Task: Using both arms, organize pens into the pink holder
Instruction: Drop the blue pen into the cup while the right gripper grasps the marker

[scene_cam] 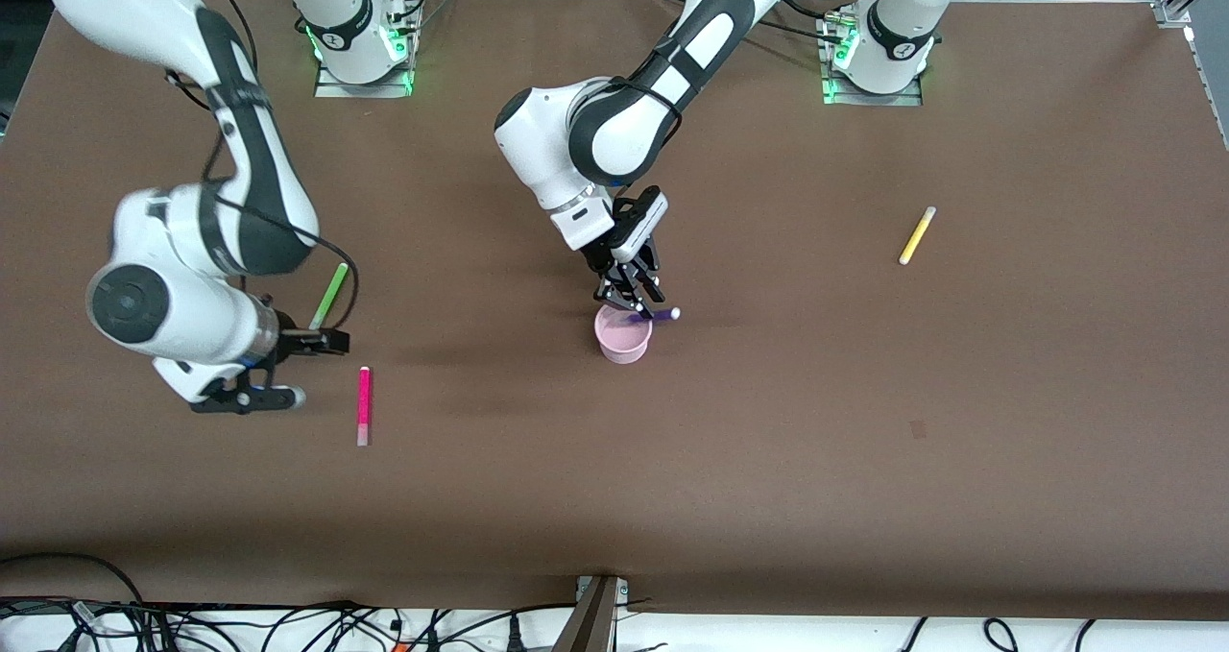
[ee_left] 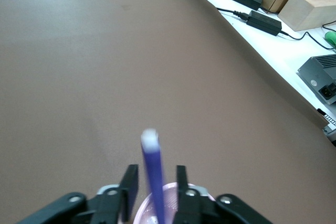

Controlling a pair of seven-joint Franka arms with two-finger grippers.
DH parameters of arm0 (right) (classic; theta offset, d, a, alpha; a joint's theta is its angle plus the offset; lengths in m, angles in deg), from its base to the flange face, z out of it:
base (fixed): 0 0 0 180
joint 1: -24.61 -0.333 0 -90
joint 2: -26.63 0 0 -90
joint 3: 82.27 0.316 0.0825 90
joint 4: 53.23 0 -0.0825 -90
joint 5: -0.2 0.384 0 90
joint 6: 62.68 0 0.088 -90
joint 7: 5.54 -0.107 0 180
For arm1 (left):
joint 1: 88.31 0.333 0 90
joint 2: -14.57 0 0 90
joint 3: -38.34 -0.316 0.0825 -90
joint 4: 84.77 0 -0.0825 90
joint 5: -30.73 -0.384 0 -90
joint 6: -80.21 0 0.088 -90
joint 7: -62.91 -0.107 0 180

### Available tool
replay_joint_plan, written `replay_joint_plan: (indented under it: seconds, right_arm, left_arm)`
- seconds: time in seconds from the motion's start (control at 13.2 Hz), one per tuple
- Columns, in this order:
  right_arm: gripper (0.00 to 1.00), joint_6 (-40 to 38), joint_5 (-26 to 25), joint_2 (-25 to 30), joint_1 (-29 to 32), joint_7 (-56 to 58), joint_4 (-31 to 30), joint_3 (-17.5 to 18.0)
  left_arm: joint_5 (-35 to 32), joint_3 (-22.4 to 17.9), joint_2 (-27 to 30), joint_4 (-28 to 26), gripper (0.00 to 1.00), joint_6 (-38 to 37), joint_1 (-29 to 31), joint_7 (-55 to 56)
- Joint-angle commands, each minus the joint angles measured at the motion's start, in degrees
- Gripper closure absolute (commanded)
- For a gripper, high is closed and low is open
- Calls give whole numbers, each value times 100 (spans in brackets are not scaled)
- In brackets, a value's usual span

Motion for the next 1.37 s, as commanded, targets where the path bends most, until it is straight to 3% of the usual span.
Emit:
replay_joint_plan:
  seconds: [0.0,0.15,0.23,0.38,0.61,0.83,1.29]
  right_arm:
    - [2,646,257,-460,-87,-31,-31,5]
    - [7,1051,266,-585,-97,-31,-285,5]
    - [9,1149,266,-602,-97,-40,-321,5]
    - [11,1324,432,-795,-88,-31,-252,5]
    - [23,1483,504,-919,-88,30,-269,-3]
    - [27,1492,495,-972,53,188,-269,-12]
    - [58,1554,504,-1033,53,206,-295,-12]
  left_arm:
    - [-136,-85,-85,187,27,-132,-76,-15]
    - [-84,-85,20,196,18,-193,-68,-241]
    - [-31,-77,142,196,8,-315,-50,-495]
    - [467,-76,563,187,1,-483,125,-1250]
    - [1636,-68,1354,55,1,-553,704,-2953]
    - [2524,-33,1899,-49,0,-992,1328,-4623]
    - [3756,-32,3121,-875,0,-1397,2866,-8534]
